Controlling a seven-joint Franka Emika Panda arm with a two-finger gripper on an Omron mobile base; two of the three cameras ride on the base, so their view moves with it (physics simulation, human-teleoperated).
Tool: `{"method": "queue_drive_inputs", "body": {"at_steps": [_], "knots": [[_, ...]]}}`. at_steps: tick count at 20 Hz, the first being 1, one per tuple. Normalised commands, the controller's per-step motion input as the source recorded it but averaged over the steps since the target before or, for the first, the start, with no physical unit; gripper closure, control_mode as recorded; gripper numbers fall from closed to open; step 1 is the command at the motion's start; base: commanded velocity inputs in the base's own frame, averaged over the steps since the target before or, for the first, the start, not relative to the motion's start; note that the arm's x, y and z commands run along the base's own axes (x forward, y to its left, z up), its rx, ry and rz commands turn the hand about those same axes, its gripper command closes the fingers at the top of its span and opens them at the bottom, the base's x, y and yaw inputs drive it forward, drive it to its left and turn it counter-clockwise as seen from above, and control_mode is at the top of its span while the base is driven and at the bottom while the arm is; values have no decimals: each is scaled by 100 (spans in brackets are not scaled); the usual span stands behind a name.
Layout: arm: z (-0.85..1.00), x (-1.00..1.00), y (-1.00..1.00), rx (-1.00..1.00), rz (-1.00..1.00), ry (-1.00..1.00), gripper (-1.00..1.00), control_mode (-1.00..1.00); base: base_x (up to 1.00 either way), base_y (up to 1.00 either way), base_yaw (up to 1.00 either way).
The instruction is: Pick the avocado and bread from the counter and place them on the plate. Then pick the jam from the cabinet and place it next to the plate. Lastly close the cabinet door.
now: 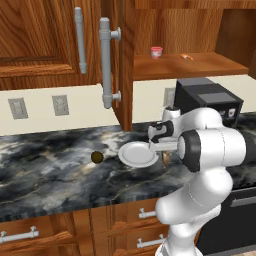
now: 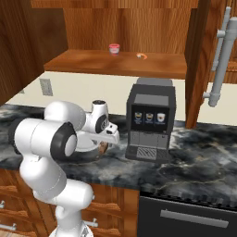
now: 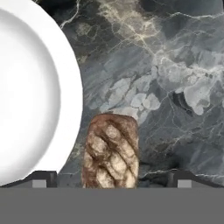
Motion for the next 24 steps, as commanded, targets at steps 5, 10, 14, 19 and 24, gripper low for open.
{"method": "queue_drive_inputs", "body": {"at_steps": [5, 10, 14, 19, 24], "knots": [[-29, 0, 0, -1, 0, 0, -100, -100, 0, 0, 0], [-18, -8, 0, 0, 0, 0, 100, -100, 0, 0, 0], [2, -19, 0, -3, 0, -5, 100, -100, 0, 0, 0], [44, -40, 0, -9, 0, -7, 100, -100, 0, 0, 0], [68, -11, 35, -5, 1, -6, 100, -100, 0, 0, 0]]}}
